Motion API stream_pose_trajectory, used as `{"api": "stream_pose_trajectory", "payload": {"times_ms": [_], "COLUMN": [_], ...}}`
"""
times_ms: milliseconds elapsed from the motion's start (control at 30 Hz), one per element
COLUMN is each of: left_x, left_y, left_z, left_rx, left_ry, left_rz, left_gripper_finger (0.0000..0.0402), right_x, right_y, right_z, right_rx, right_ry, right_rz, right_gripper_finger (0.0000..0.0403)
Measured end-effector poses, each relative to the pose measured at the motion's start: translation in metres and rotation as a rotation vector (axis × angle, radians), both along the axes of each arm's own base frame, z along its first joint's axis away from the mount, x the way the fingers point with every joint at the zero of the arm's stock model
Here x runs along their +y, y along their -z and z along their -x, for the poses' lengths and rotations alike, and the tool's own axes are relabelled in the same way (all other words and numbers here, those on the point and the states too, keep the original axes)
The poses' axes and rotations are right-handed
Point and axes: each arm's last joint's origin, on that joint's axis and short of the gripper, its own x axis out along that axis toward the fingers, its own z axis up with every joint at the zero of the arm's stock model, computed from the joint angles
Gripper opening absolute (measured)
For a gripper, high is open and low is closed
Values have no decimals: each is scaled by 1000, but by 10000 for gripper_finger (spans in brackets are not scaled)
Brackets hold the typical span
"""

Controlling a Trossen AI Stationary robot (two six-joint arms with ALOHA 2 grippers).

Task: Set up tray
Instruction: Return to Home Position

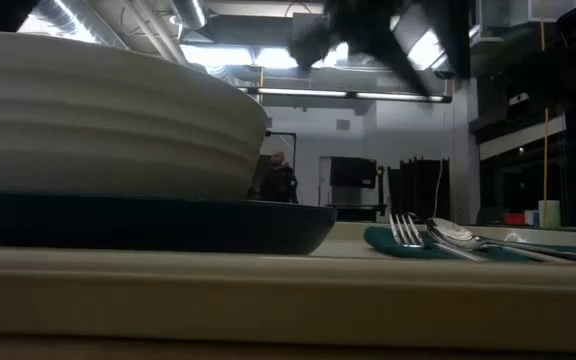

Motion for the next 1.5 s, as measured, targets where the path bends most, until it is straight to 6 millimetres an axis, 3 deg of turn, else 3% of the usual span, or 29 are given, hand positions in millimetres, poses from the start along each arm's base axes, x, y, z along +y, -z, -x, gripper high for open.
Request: {"api": "stream_pose_trajectory", "payload": {"times_ms": [167,300,433,533,633,700,767,900,1033,1200,1500], "left_x": [26,63,83,95,103,105,110,131,142,143,140], "left_y": [-86,-166,-237,-278,-309,-319,-324,-327,-314,-264,-125], "left_z": [26,68,130,183,240,280,318,401,460,472,451], "left_rx": [-146,-285,-409,-499,-567,-557,-536,-505,-551,-595,-871], "left_ry": [121,168,400,616,758,844,888,787,685,658,527], "left_rz": [-149,-240,-423,-594,-781,-881,-924,-1003,-1070,-1021,-1016], "left_gripper_finger": [130,130,130,130,130,130,130,130,130,130,130], "right_x": [0,0,0,0,0,0,0,0,0,0,0], "right_y": [0,0,0,0,0,0,0,0,0,0,0], "right_z": [0,0,0,0,0,0,0,0,0,0,0], "right_rx": [0,1,0,0,0,0,0,0,0,0,0], "right_ry": [0,0,0,0,0,0,0,0,0,0,0], "right_rz": [0,-1,-1,0,-1,0,0,0,-2,-1,0], "right_gripper_finger": [83,83,83,83,83,83,83,83,83,83,83]}}
